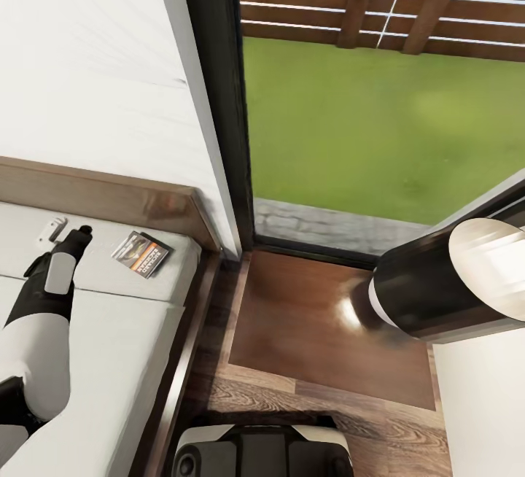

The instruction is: In the bedroom, move the book from the bed onto either nightstand, and place the two sandals side by side next to the bed.

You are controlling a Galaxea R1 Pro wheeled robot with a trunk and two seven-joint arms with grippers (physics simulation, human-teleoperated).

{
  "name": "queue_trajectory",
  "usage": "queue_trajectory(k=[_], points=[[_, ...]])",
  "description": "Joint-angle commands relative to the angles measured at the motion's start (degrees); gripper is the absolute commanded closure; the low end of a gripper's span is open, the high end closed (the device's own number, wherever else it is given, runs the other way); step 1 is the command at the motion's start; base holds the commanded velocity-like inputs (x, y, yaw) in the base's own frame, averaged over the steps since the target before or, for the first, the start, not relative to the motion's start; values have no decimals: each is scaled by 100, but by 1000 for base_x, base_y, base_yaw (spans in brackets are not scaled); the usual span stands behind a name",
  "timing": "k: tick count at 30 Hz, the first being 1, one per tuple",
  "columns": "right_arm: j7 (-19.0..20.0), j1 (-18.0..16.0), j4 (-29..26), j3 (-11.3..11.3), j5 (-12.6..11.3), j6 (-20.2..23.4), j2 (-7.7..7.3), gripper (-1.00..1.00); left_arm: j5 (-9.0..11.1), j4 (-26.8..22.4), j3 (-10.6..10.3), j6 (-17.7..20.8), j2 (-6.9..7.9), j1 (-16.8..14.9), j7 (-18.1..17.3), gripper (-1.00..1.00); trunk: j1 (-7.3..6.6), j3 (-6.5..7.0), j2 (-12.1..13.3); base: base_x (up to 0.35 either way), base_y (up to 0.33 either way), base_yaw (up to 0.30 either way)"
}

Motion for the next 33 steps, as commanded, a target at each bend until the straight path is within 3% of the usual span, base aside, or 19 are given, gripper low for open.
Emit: queue_trajectory(k=[1, 24, 33], points=[[33, -7, 21, 48, -54, -10, 2, -100, 54, -39, -7, 26, 11, -1, 28, -100, 3, -7, -9, 0, 0, 0], [33, -9, 20, 48, -54, -10, 2, -100, 51, -77, -13, -138, 16, 24, 19, -100, 3, -9, -9, 0, 0, 0], [33, -7, 20, 48, -54, -10, 2, -100, 51, -62, -17, -149, -3, 34, 19, -100, 3, -77, -9, 0, 0, 0]])
